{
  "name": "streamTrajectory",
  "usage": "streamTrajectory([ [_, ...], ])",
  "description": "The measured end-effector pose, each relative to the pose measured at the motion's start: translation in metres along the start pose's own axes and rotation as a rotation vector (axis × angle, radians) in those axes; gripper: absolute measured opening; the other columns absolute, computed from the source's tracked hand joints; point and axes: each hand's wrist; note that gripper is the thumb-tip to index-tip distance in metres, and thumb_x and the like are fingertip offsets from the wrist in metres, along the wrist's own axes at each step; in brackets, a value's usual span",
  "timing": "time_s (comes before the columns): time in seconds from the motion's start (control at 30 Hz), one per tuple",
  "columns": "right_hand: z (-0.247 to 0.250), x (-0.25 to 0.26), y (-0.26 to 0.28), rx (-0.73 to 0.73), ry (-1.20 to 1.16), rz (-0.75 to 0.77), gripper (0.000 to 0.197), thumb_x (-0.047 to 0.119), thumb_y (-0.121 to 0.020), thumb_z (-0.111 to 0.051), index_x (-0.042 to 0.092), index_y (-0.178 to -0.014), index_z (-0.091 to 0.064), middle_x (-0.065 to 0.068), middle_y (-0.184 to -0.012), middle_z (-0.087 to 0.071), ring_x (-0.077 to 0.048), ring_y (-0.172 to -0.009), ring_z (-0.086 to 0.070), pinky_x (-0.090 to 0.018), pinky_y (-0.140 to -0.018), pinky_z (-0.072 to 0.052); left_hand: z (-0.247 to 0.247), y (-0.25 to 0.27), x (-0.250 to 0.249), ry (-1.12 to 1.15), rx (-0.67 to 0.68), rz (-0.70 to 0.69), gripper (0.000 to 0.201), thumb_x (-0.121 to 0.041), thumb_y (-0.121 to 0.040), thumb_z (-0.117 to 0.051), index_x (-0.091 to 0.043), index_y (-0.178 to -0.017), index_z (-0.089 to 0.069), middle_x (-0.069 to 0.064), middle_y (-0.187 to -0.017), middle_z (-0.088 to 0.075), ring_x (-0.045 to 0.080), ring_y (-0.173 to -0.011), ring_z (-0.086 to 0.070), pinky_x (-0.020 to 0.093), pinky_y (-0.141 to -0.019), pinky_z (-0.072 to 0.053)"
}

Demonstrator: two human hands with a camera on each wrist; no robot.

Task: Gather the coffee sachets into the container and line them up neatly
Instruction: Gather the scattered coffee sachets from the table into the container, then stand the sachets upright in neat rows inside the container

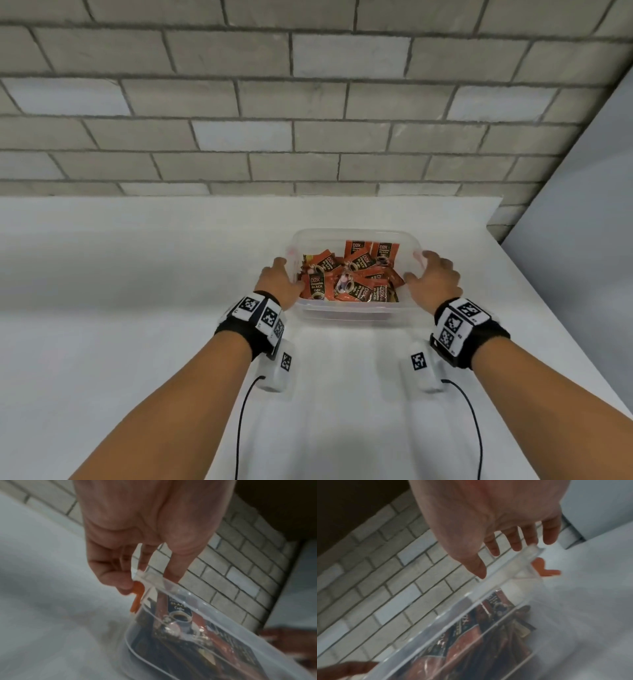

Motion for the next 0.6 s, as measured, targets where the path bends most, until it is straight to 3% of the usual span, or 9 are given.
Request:
streamTrajectory([
  [0.13,-0.004,-0.019,-0.001,0.114,-0.201,-0.037,0.063,0.012,-0.093,-0.050,0.007,-0.148,-0.020,-0.020,-0.144,-0.038,-0.036,-0.127,-0.041,-0.033,-0.099,-0.036,-0.006,-0.003,0.009,0.282,0.061,0.055,0.069,-0.014,-0.087,-0.059,-0.020,-0.145,-0.022,0.017,-0.117,-0.057,0.031,-0.092,-0.061,0.037,-0.074,-0.057],
  [0.2,-0.004,-0.026,0.003,0.106,-0.244,-0.024,0.062,0.007,-0.094,-0.046,0.008,-0.150,-0.018,-0.018,-0.144,-0.040,-0.034,-0.127,-0.043,-0.030,-0.097,-0.036,-0.007,0.000,0.014,0.379,0.068,0.084,0.071,-0.013,-0.086,-0.063,-0.019,-0.144,-0.022,0.017,-0.116,-0.057,0.025,-0.081,-0.059,0.031,-0.063,-0.054],
  [0.3,-0.004,-0.036,0.013,0.111,-0.299,-0.019,0.059,0.007,-0.095,-0.045,0.011,-0.149,-0.021,-0.018,-0.139,-0.044,-0.033,-0.123,-0.046,-0.033,-0.099,-0.038,-0.004,0.016,0.022,0.421,0.107,0.085,0.077,-0.015,-0.081,-0.071,-0.014,-0.143,-0.026,0.013,-0.109,-0.057,0.017,-0.069,-0.053,0.025,-0.056,-0.045],
  [0.43,-0.006,-0.056,0.038,0.137,-0.371,-0.011,0.058,0.007,-0.093,-0.048,0.016,-0.146,-0.026,-0.006,-0.110,-0.054,-0.027,-0.105,-0.054,-0.040,-0.094,-0.045,0.003,0.051,0.038,0.415,0.139,0.054,0.072,-0.017,-0.076,-0.078,-0.013,-0.136,-0.037,0.006,-0.095,-0.055,0.016,-0.066,-0.054,0.023,-0.056,-0.042],
  [0.5,-0.006,-0.068,0.057,0.131,-0.398,-0.006,0.054,0.005,-0.092,-0.048,0.017,-0.142,-0.032,-0.001,-0.095,-0.054,-0.024,-0.095,-0.055,-0.038,-0.085,-0.046,0.005,0.070,0.050,0.419,0.156,0.062,0.058,-0.020,-0.076,-0.078,-0.011,-0.124,-0.047,0.006,-0.086,-0.060,0.016,-0.063,-0.056,0.024,-0.058,-0.043],
  [0.6,-0.004,-0.083,0.085,0.121,-0.466,-0.005,0.047,0.006,-0.092,-0.049,0.021,-0.136,-0.039,0.000,-0.089,-0.055,-0.022,-0.084,-0.058,-0.037,-0.076,-0.047,0.006,0.094,0.065,0.438,0.180,0.078,0.036,-0.028,-0.081,-0.074,-0.008,-0.103,-0.054,0.002,-0.064,-0.066,0.015,-0.055,-0.057,0.026,-0.057,-0.043],
])
Point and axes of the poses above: each hand's wrist, its own y-axis away from the middle knuckle, its own z-axis out of the back of the hand, x = y × z
